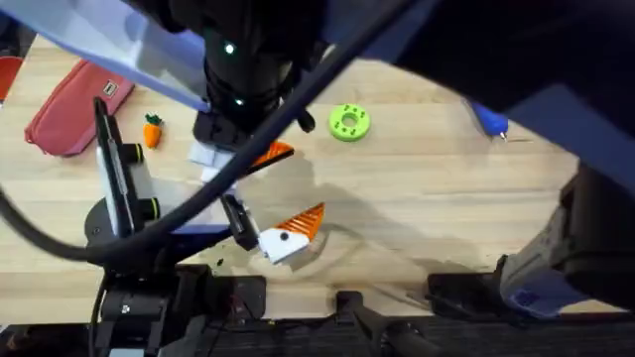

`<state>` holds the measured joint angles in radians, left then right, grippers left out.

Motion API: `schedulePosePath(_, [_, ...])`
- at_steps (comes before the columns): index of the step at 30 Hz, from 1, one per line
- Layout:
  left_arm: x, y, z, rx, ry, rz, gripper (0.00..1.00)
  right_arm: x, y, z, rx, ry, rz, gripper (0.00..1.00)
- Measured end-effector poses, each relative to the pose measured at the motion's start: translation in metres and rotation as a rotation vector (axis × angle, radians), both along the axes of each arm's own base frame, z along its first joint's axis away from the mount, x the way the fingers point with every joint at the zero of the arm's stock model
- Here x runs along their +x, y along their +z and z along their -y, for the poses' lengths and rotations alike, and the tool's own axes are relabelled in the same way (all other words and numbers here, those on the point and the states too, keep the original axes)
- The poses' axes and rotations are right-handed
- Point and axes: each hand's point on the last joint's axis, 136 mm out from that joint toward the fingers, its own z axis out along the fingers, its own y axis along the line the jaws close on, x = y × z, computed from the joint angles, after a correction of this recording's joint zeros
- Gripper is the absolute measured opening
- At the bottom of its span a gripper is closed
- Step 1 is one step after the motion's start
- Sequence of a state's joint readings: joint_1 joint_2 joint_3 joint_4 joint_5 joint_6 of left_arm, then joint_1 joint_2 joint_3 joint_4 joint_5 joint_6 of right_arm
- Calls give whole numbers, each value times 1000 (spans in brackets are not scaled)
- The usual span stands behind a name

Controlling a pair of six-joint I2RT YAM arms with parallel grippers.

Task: Pick up the gripper from the table and insert it into the empty holder that is missing its gripper. Then pick up a screw, insert it into the mounting hole, and use the screwdriver to tighten it. Finally, clean up the table by picking up the vegetable and placing it into the bucket.

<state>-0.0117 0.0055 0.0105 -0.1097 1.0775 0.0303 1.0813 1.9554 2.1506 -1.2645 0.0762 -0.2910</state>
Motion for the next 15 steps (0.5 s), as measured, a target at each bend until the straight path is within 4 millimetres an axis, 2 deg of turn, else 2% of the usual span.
schedulePosePath(4, [0,0,0,0,0,0,999,0,20,5,65,-47,-3,940])
schedulePosePath(10, [0,0,0,0,0,0,999,17,53,27,180,-174,17,942])
schedulePosePath(11, [0,0,0,0,0,0,999,25,56,43,228,-243,23,943])
schedulePosePath(15, [0,0,0,0,0,0,999,33,45,75,264,-355,12,944])
